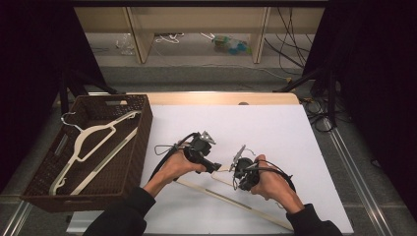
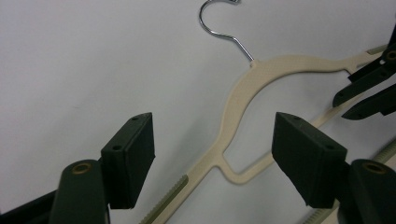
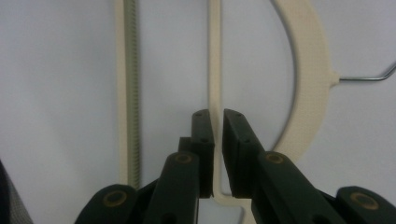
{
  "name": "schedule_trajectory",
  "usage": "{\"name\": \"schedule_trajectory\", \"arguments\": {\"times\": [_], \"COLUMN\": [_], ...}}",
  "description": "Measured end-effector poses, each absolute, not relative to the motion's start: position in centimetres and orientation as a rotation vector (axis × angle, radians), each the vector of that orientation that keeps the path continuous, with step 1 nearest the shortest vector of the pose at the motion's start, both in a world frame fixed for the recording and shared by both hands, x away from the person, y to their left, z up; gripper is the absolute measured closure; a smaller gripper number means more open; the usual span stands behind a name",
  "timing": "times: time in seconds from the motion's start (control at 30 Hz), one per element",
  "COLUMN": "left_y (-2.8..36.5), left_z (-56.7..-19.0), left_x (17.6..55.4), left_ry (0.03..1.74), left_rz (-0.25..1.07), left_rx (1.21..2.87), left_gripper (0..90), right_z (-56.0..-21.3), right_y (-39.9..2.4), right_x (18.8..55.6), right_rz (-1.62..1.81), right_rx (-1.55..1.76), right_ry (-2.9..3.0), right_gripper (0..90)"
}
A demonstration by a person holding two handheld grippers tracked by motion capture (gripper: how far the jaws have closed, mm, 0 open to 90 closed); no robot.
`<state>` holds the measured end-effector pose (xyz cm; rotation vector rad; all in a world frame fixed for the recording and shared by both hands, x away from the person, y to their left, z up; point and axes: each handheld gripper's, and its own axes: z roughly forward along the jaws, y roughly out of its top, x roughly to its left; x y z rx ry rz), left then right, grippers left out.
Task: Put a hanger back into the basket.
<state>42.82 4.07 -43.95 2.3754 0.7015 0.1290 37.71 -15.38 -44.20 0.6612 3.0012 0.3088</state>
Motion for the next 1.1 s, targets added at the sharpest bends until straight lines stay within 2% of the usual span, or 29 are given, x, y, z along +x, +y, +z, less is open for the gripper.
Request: {"name": "schedule_trajectory", "arguments": {"times": [0.13, 0.2, 0.23, 0.5, 0.73, 1.1], "left_y": [4.4, 4.3, 4.5, 4.6, 4.2, 2.8], "left_z": [-43.8, -43.9, -43.8, -43.9, -44.4, -45.7], "left_x": [43.0, 42.8, 43.0, 43.2, 43.2, 43.8], "left_ry": [0.71, 0.756, 0.719, 0.71, 0.764, 0.731], "left_rz": [0.135, 0.132, 0.138, 0.137, 0.1, 0.021], "left_rx": [2.392, 2.336, 2.381, 2.388, 2.344, 2.404], "left_gripper": [30.2, 30.3, 30.3, 30.0, 30.0, 30.3], "right_z": [-44.8, -45.2, -45.3, -45.4, -45.3, -44.3], "right_y": [-15.1, -15.0, -15.0, -14.4, -14.3, -14.7], "right_x": [38.0, 38.1, 38.2, 38.1, 37.8, 37.6], "right_rz": [0.282, 0.261, 0.247, 0.184, 0.18, 0.211], "right_rx": [0.683, 0.689, 0.685, 0.694, 0.617, 0.488], "right_ry": [3.021, 3.026, 3.032, 3.028, 3.013, 2.987], "right_gripper": [82.3, 82.3, 82.4, 84.5, 84.9, 85.0]}}
